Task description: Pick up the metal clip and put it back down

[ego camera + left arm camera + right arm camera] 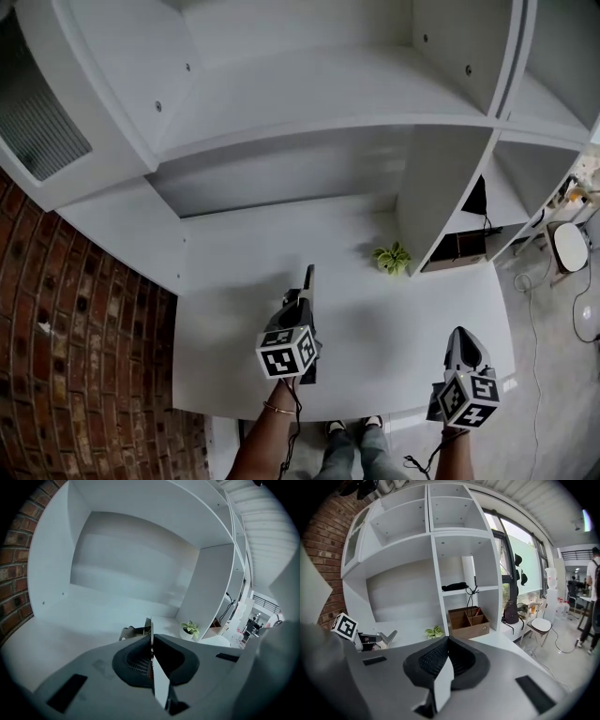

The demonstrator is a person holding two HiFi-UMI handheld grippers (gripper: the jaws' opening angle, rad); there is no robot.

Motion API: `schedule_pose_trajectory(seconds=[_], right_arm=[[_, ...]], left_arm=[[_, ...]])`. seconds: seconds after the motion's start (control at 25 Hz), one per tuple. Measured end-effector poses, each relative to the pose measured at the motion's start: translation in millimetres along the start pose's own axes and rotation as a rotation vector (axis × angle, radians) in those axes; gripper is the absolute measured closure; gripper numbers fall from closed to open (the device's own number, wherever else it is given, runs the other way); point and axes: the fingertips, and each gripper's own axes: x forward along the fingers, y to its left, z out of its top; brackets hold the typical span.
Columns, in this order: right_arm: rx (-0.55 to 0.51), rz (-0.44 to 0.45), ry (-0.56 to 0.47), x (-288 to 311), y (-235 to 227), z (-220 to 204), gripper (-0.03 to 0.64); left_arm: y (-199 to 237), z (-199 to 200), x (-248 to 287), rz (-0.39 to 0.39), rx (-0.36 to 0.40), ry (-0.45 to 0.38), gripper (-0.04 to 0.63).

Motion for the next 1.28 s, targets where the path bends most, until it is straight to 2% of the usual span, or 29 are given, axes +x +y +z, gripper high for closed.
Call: schedule_pose_trajectory(seconds=[0.44,0.64,1.28], right_arm=[[-0.032,-0.010,0.064,18.4,-6.5,-25.2,0.615],[0.009,0.001,0.080,21.9,-4.4,-32.5,0.615],[-0.021,0.002,0.125,25.8,-14.1,-52.2,0.615]], left_arm=[[5.0,-21.0,34.5,-0.007,-0.019,0.070,0.583],[5.6,-26.1,44.1,-0.012,-0.035,0.093,0.583],[7.9,-39.2,61.9,0.007,-0.026,0.149,0.583]])
